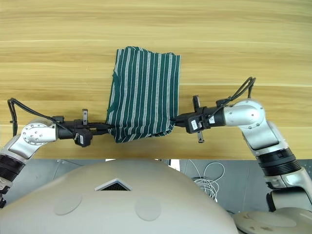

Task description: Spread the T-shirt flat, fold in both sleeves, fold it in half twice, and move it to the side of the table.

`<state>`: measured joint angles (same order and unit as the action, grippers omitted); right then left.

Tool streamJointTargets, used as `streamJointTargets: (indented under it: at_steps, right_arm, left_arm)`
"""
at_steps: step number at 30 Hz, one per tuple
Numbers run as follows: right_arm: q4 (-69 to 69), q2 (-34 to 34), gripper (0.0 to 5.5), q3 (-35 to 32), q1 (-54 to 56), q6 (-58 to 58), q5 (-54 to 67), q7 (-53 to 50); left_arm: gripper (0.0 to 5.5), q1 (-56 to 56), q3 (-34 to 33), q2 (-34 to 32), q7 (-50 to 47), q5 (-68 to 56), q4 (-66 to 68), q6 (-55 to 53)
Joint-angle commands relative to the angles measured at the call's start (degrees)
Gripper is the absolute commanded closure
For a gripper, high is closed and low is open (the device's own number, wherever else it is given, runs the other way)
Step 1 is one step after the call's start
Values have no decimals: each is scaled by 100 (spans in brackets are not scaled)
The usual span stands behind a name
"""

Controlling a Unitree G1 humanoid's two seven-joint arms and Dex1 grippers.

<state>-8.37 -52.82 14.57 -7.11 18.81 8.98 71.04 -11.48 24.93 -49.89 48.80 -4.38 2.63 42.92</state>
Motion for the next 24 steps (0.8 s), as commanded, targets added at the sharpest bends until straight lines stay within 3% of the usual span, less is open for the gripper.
streamJointTargets:
  at_steps: [1,8,15,24]
  right_arm:
    - [946,-18,542,-365,394,-283,754,543]
    - [2098,433,542,-505,1453,-882,1577,1568]
    - [3865,943,542,-311,3469,-1481,1285,2131]
    - [6582,1957,542,-179,5312,-1173,268,1962]
  left_arm:
    - [550,-43,-157,115,349,-1378,-607,-568]
    - [550,953,-654,1042,833,-3166,-498,-2209]
    - [550,2913,-1039,2048,1355,-2668,1986,-2918]
    - [550,4724,-1656,2861,1517,-1721,4993,-2527]
